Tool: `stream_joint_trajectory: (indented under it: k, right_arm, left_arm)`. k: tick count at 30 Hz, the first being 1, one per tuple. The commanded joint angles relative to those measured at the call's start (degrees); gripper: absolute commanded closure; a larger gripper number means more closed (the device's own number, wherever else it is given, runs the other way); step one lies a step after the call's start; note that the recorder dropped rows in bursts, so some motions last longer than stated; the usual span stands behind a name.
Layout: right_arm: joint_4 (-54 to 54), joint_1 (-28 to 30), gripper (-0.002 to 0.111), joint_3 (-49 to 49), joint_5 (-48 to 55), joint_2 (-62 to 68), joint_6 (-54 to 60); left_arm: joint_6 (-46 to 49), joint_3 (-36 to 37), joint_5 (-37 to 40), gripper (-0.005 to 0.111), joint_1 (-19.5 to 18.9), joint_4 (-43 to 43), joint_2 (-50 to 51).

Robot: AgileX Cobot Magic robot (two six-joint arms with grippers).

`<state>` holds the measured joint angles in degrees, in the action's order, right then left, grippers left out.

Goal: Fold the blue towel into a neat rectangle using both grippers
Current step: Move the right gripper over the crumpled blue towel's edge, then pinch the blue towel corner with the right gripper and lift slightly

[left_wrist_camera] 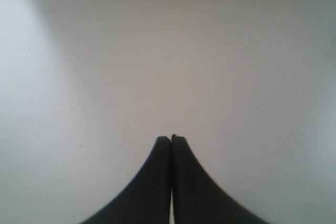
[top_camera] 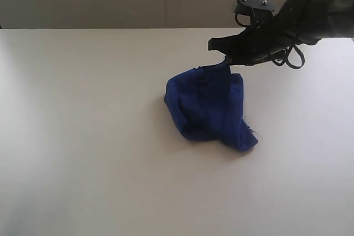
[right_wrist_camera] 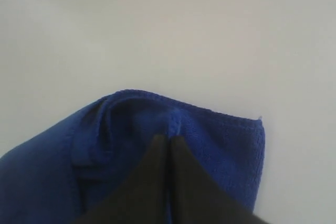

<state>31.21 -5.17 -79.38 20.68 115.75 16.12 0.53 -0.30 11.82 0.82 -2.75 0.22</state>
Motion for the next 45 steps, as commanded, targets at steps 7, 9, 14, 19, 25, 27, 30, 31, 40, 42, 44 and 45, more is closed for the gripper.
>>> stream_joint_trajectory:
  k: [7, 9, 14, 19, 25, 27, 30, 31, 40, 42, 44, 45]
  right_arm:
    - [-0.1, 0.0, 0.108, 0.1, 3.3, -1.0, 0.7]
    - [-0.1, 0.0, 0.108, 0.1, 3.7, -1.0, 0.8]
    - [-0.1, 0.0, 0.108, 0.1, 4.2, -1.0, 2.1]
    - [-0.1, 0.0, 0.108, 0.1, 4.0, -1.0, 2.1]
    - [-0.2, 0.0, 0.108, 0.1, 4.7, -1.0, 2.1]
    - [-0.3, 0.0, 0.108, 0.1, 4.5, -1.0, 2.1]
    - [-0.3, 0.0, 0.108, 0.1, 3.2, -1.0, 2.1]
    - [-0.3, 0.0, 0.108, 0.1, 3.2, -1.0, 2.1]
    - [-0.4, 0.0, 0.108, 0.1, 2.2, -1.0, 2.1]
    - [-0.4, 0.0, 0.108, 0.1, 2.7, -1.0, 1.7]
    - [-0.4, 0.0, 0.108, 0.1, 3.0, -1.0, 1.7]
    - [-0.4, 0.0, 0.108, 0.1, 3.2, -1.0, 1.7]
  left_arm:
    - [-0.5, 0.3, -0.1, 0.107, -0.1, -0.1, -0.2]
    - [-0.5, 0.3, -0.1, 0.107, -0.1, -0.1, -0.2]
    - [-0.5, 0.3, -0.1, 0.107, -0.1, -0.1, -0.2]
    - [-0.5, 0.3, -0.1, 0.107, -0.1, -0.1, -0.2]
    - [-0.5, 0.3, -0.1, 0.107, -0.1, -0.1, -0.2]
    - [-0.5, 0.3, -0.1, 0.107, -0.1, -0.1, -0.2]
    - [-0.5, 0.3, -0.1, 0.107, -0.1, -0.1, -0.2]
    - [-0.5, 0.3, -0.1, 0.107, -0.1, -0.1, -0.2]
    - [-0.5, 0.3, -0.1, 0.107, -0.1, -0.1, -0.2]
    - [-0.5, 0.3, -0.1, 0.107, -0.1, -0.1, -0.2]
    - [-0.5, 0.3, -0.1, 0.107, -0.1, -0.1, -0.2]
    - [-0.5, 0.3, -0.1, 0.107, -0.1, -0.1, -0.2]
